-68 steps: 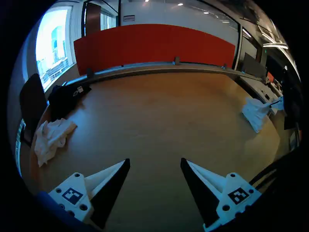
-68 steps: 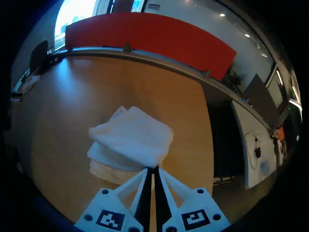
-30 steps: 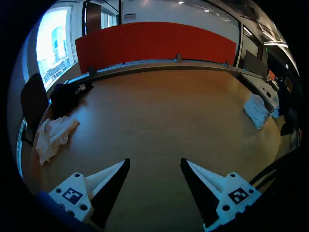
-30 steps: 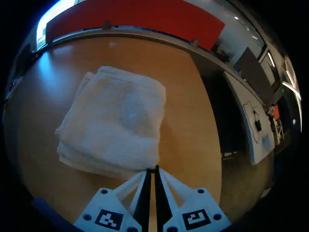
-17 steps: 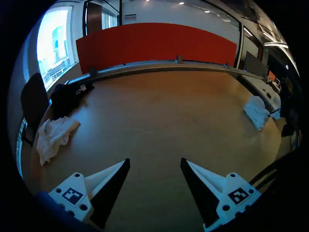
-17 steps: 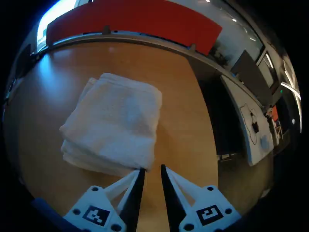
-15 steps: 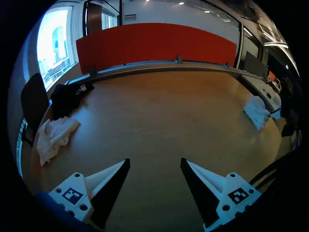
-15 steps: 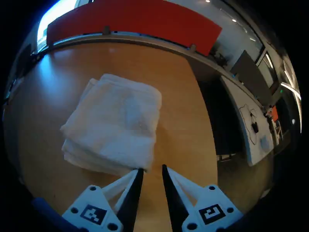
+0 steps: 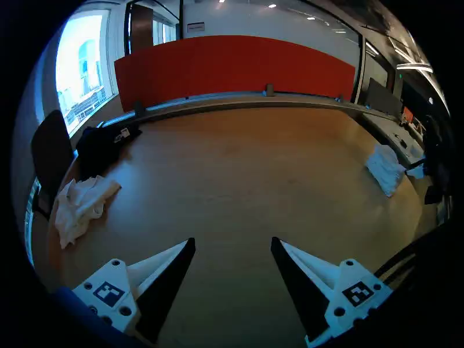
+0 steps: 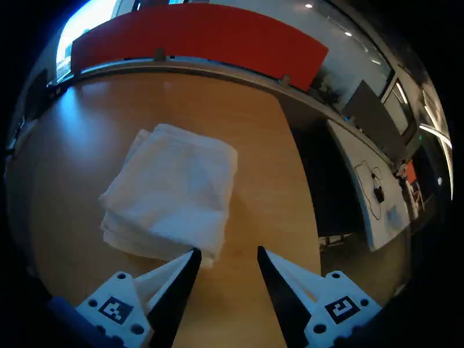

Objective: Fold towel

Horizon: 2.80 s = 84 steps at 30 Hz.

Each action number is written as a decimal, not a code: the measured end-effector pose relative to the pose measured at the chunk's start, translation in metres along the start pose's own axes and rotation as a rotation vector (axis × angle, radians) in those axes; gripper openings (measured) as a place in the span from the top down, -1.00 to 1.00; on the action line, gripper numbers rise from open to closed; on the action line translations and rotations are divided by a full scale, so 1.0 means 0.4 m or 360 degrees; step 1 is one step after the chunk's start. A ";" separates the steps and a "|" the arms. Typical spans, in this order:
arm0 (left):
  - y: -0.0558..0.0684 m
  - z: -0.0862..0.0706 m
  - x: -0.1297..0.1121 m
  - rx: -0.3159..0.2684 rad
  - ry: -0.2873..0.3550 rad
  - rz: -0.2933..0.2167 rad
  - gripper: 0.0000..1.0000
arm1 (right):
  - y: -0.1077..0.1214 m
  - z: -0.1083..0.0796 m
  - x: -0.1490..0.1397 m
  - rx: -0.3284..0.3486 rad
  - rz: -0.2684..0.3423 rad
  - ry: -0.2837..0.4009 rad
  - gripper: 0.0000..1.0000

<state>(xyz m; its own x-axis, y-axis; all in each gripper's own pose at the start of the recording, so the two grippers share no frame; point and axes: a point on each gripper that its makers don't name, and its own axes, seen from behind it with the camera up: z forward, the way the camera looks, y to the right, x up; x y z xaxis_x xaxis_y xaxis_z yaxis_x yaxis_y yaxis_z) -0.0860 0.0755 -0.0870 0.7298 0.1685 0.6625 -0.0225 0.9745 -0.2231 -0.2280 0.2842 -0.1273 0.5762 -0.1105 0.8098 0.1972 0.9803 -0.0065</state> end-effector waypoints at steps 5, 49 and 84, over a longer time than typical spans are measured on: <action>0.000 -0.001 -0.001 0.0000 0.0001 0.0000 -0.95 | -0.008 -0.013 0.009 0.0014 -0.0009 0.0018 -0.49; -0.029 -0.016 0.018 0.0025 0.0051 -0.0039 -0.94 | -0.244 -0.073 0.232 0.0297 0.0091 0.0415 -0.88; -0.087 -0.023 0.244 0.0145 0.0523 -0.0205 -0.94 | -0.374 -0.293 0.607 0.0280 0.0365 0.1272 -0.87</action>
<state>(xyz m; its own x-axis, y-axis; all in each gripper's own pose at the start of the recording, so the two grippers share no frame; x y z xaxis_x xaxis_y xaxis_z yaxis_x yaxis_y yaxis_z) -0.0077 0.0567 -0.0214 0.9109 0.0013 0.4126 0.0342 0.9963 -0.0785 -0.0247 0.0918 0.0014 0.9870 0.0766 0.1411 -0.0809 0.9964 0.0248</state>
